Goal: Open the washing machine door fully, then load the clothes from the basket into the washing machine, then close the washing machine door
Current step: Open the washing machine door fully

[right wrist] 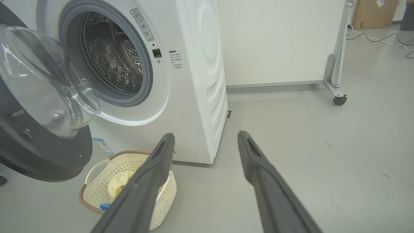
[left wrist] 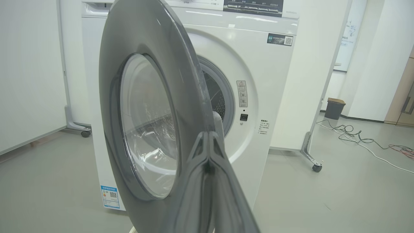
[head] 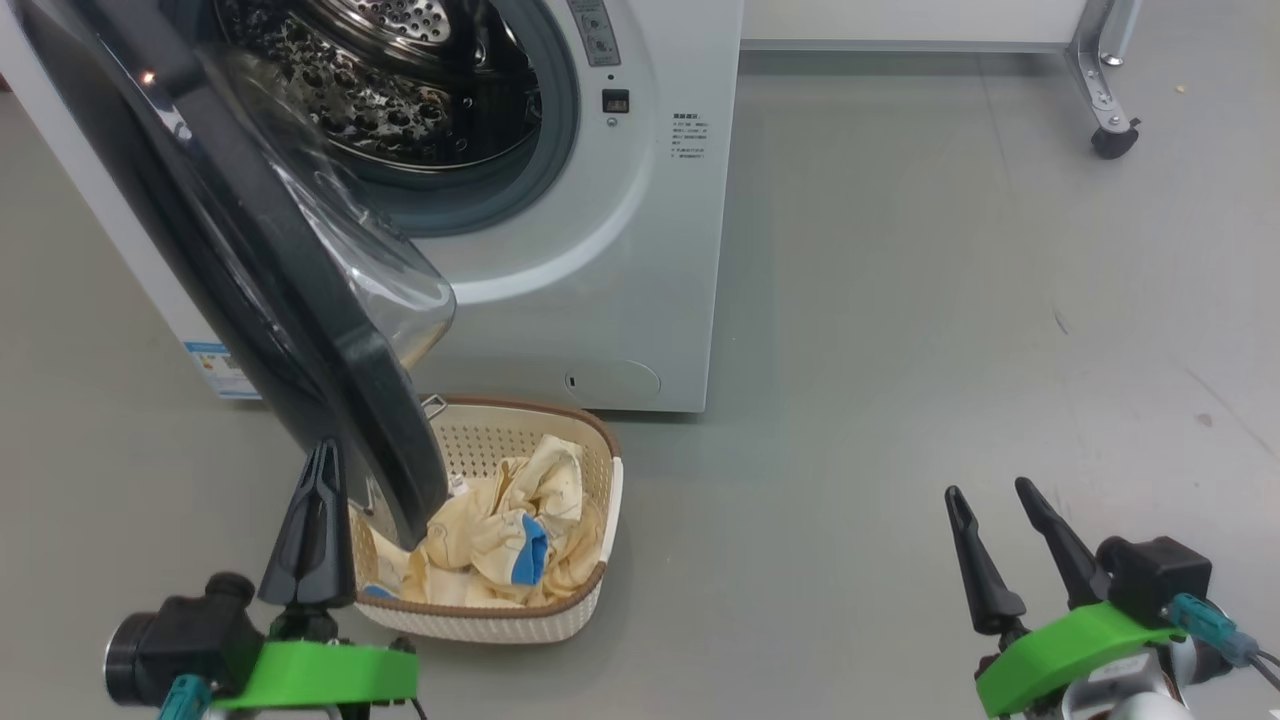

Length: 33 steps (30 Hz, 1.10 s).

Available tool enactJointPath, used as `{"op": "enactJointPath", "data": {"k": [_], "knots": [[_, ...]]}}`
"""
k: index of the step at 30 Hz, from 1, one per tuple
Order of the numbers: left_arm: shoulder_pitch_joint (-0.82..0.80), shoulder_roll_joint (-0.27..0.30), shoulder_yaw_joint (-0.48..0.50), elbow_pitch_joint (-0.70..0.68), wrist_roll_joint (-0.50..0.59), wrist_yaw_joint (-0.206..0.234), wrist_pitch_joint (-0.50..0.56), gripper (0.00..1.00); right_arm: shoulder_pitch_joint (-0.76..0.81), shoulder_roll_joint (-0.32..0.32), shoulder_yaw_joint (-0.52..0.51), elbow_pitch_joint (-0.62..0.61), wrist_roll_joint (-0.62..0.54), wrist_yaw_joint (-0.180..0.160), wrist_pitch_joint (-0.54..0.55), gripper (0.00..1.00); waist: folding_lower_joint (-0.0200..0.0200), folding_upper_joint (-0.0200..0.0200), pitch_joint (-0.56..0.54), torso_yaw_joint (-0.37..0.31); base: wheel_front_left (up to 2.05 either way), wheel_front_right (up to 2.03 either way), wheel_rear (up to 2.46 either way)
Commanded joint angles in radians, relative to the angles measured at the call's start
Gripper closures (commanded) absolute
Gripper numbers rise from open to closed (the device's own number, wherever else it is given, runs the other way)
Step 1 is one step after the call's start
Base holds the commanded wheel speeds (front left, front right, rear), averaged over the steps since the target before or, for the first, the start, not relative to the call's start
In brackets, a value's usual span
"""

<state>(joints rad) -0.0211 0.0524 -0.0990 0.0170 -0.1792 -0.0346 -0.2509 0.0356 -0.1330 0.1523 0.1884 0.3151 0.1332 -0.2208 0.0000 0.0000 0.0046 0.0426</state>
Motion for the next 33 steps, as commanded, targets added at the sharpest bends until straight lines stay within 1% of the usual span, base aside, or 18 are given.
{"op": "enactJointPath", "data": {"k": [1, 2, 3, 6, 8, 11, 14, 17, 25, 30, 33], "knots": [[-0.065, 0.005, 0.041, -0.053, 0.011, 0.000, -0.011, 1.00, -0.047, -0.011, 0.019, -0.024, -0.013, -0.002, -0.012, 0.00, 0.0000, 0.0000, -0.001, -0.001, 0.00, 0.00, 0.00], [-0.084, 0.005, 0.051, -0.088, 0.018, 0.001, -0.011, 1.00, -0.048, -0.011, 0.021, -0.021, -0.013, -0.002, -0.012, 0.00, 0.0000, 0.0000, -0.003, -0.002, 0.00, 0.00, 0.00], [-0.084, 0.005, 0.051, -0.088, 0.018, 0.001, -0.011, 1.00, -0.048, -0.011, 0.021, -0.021, -0.013, -0.002, -0.012, 0.00, 0.0000, 0.0000, -0.003, -0.002, 0.00, 0.00, 0.00], [-0.121, 0.008, 0.081, -0.149, 0.020, 0.006, -0.011, 1.00, -0.050, -0.009, 0.023, -0.017, -0.013, -0.002, -0.012, 0.00, 0.0000, 0.0000, -0.005, -0.005, 0.00, 0.00, 0.00], [-0.152, 0.019, 0.093, -0.177, 0.023, -0.001, -0.011, 1.00, -0.050, -0.007, 0.024, -0.014, -0.012, -0.002, -0.013, 0.00, 0.0000, 0.0000, -0.006, -0.005, 0.00, 0.00, 0.00], [-0.192, 0.032, 0.091, -0.195, 0.029, -0.008, -0.007, 1.00, -0.051, -0.006, 0.026, -0.008, -0.011, -0.002, -0.014, 0.00, 0.0000, 0.0000, -0.010, -0.005, 0.00, 0.00, 0.00], [-0.236, 0.036, 0.076, -0.207, 0.026, -0.016, 0.020, 1.00, -0.054, -0.003, 0.028, -0.002, -0.010, -0.002, -0.016, 0.00, 0.0000, 0.0000, -0.013, -0.006, 0.00, 0.00, 0.00], [-0.282, 0.037, 0.052, -0.199, 0.021, -0.026, 0.053, 1.00, -0.057, 0.001, 0.031, 0.001, -0.009, -0.002, -0.019, 0.00, 0.0000, 0.0000, -0.013, -0.009, 0.00, 0.00, 0.00], [-0.369, 0.025, -0.013, -0.145, 0.022, -0.025, 0.125, 1.00, -0.065, 0.010, 0.033, 0.011, -0.006, -0.002, -0.027, 0.00, 0.0000, 0.0000, -0.005, -0.029, 0.00, 0.00, 0.00], [-0.397, 0.018, -0.061, -0.100, 0.007, -0.035, 0.171, 1.00, -0.070, 0.012, 0.030, 0.014, -0.007, -0.002, -0.031, 0.00, 0.0000, 0.0000, 0.011, -0.041, 0.00, 0.00, 0.00], [-0.407, 0.012, -0.077, -0.072, -0.029, -0.038, 0.187, 1.00, -0.078, 0.012, 0.026, 0.017, -0.007, -0.002, -0.033, 0.00, 0.0000, 0.0000, 0.022, -0.048, 0.00, 0.00, 0.00]]}}
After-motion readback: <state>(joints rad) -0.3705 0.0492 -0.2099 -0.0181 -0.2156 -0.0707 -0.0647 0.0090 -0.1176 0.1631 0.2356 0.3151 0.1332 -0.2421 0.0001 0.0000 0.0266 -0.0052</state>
